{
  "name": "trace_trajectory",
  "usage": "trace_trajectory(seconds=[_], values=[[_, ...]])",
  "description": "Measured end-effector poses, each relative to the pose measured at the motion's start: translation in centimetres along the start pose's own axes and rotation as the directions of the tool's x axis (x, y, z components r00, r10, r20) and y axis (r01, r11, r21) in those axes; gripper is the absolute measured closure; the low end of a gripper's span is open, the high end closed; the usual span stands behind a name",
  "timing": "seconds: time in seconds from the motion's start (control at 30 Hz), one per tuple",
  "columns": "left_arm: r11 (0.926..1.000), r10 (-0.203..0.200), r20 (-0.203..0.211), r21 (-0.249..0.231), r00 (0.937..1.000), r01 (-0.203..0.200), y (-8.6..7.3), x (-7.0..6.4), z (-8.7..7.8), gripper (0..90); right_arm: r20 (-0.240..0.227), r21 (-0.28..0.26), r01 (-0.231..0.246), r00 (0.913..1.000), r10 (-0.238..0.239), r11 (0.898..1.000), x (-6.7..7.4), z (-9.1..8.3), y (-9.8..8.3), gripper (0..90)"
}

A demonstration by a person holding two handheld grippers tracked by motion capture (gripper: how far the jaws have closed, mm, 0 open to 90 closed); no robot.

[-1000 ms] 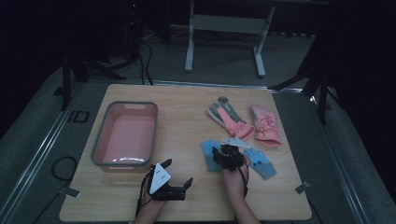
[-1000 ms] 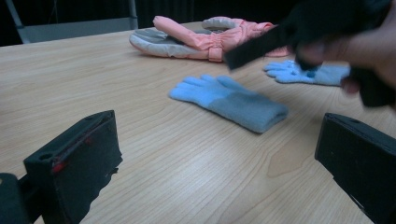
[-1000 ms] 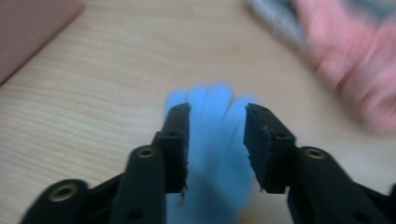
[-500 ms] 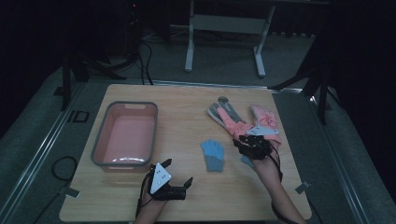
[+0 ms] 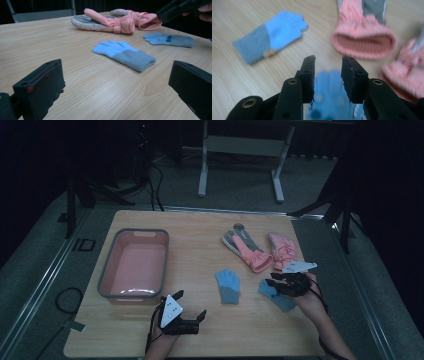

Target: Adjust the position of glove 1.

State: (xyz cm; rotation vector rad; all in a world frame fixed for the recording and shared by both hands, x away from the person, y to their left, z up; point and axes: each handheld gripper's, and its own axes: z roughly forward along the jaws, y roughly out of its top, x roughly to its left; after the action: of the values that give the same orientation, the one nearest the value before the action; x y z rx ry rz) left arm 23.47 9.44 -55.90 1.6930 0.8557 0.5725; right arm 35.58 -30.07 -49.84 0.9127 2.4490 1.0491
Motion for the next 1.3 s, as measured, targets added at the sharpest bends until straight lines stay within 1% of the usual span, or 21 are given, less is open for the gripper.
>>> trace_trajectory(seconds=[0.07,0.2,0.37,0.4,0.5,0.53,0.63,0.67,0.7,0.77,0.83,0.93,0.97,1.0,1.1,1.13,1.17,1.2,1.23,1.27,1.3], values=[[1.0,0.006,-0.004,0.002,1.0,-0.006,0.0,-0.1,0.0,0.2,-0.004,0.01,-0.034,0.9994,0.034,0.999,-0.5,0.0,-1.4,63.1],[0.9999,0.01,-0.008,0.001,0.9999,-0.01,0.0,-0.2,0.0,0.2,-0.019,0.014,-0.082,0.9964,0.082,0.997,-0.6,0.5,-3.1,62.6],[1.0,0.006,-0.007,0.003,1.0,-0.006,0.0,-0.1,0.0,0.2,-0.01,0.036,-0.092,0.9957,0.092,0.995,-0.5,1.2,-4.5,62.7],[1.0,0.006,-0.006,0.003,1.0,-0.006,0.0,-0.1,0.0,0.2,0.005,0.047,-0.093,0.9957,0.092,0.995,-0.6,1.7,-5.0,63.1],[1.0,0.007,-0.007,0.002,0.9999,-0.007,0.0,-0.1,0.0,0.2,0.005,0.027,-0.102,0.9948,0.102,0.994,-0.7,1.9,-5.2,65.0],[1.0,0.009,-0.007,0.003,0.9999,-0.009,0.0,-0.1,0.0,0.2,0.024,0.009,-0.085,0.9961,0.085,0.996,-0.6,2.1,-5.4,68.9],[1.0,0.009,-0.007,0.002,0.9999,-0.009,0.0,-0.1,0.0,0.2,0.027,-0.025,-0.098,0.9947,0.099,0.995,-0.3,2.3,-5.6,77.9],[1.0,0.008,-0.007,0.002,0.9999,-0.008,0.0,-0.1,0.0,0.2,0.027,-0.025,-0.098,0.9947,0.099,0.995,-0.3,2.3,-5.6,77.9],[1.0,0.009,-0.007,0.003,0.9999,-0.009,0.0,-0.1,0.0,0.2,0.023,-0.025,-0.106,0.994,0.107,0.994,-0.2,2.3,-5.6,82.1],[1.0,0.009,-0.006,0.004,0.9999,-0.008,0.0,-0.1,0.1,0.2,0.041,-0.022,-0.111,0.9929,0.112,0.994,0.1,2.3,-5.5,85.9],[1.0,0.007,-0.008,0.003,0.9999,-0.007,0.0,-0.1,0.0,0.2,0.075,-0.023,-0.167,0.9829,0.168,0.986,0.4,2.1,-5.1,87.9],[1.0,0.007,-0.008,0.002,0.9999,-0.007,0.0,-0.1,0.0,0.2,0.095,-0.018,-0.181,0.9786,0.182,0.983,0.6,2.0,-4.9,88.1],[1.0,0.006,-0.009,0.003,0.9999,-0.006,0.0,-0.1,0.0,0.2,0.155,-0.056,-0.242,0.9564,0.248,0.969,1.0,0.7,-3.8,88.4],[1.0,0.006,-0.007,0.003,1.0,-0.006,0.0,-0.1,0.0,0.2,0.17,-0.069,-0.255,0.9497,0.263,0.965,1.0,0.3,-3.5,88.5],[1.0,0.005,-0.008,0.001,1.0,-0.005,0.0,-0.1,0.0,0.2,0.231,-0.111,-0.308,0.9167,0.326,0.945,1.6,-1.4,-2.5,88.5],[1.0,0.005,-0.008,0.001,1.0,-0.005,0.0,-0.1,0.0,0.2,0.231,-0.111,-0.308,0.9167,0.326,0.945,1.6,-1.4,-2.5,88.5],[1.0,0.006,-0.009,0.001,0.9999,-0.006,0.0,-0.1,0.0,0.2,0.301,-0.144,-0.335,0.8814,0.364,0.931,2.3,-2.7,-1.8,88.6],[1.0,0.008,-0.01,0.002,0.9999,-0.008,0.0,-0.1,0.0,0.2,0.313,-0.162,-0.36,0.8639,0.394,0.919,2.5,-3.2,-1.6,88.5],[1.0,0.008,-0.01,0.002,0.9999,-0.008,0.0,-0.1,0.0,0.2,0.313,-0.162,-0.36,0.8639,0.394,0.919,2.5,-3.2,-1.6,88.5],[0.9999,0.011,-0.011,0.002,0.9999,-0.011,0.0,-0.2,0.0,0.2,0.328,-0.174,-0.376,0.8494,0.414,0.91,2.7,-3.5,-1.6,88.5],[0.9999,0.011,-0.012,0.002,0.9999,-0.011,0.0,-0.2,0.0,0.2,0.368,-0.191,-0.385,0.8247,0.429,0.903,3.2,-3.8,-1.5,88.5]])
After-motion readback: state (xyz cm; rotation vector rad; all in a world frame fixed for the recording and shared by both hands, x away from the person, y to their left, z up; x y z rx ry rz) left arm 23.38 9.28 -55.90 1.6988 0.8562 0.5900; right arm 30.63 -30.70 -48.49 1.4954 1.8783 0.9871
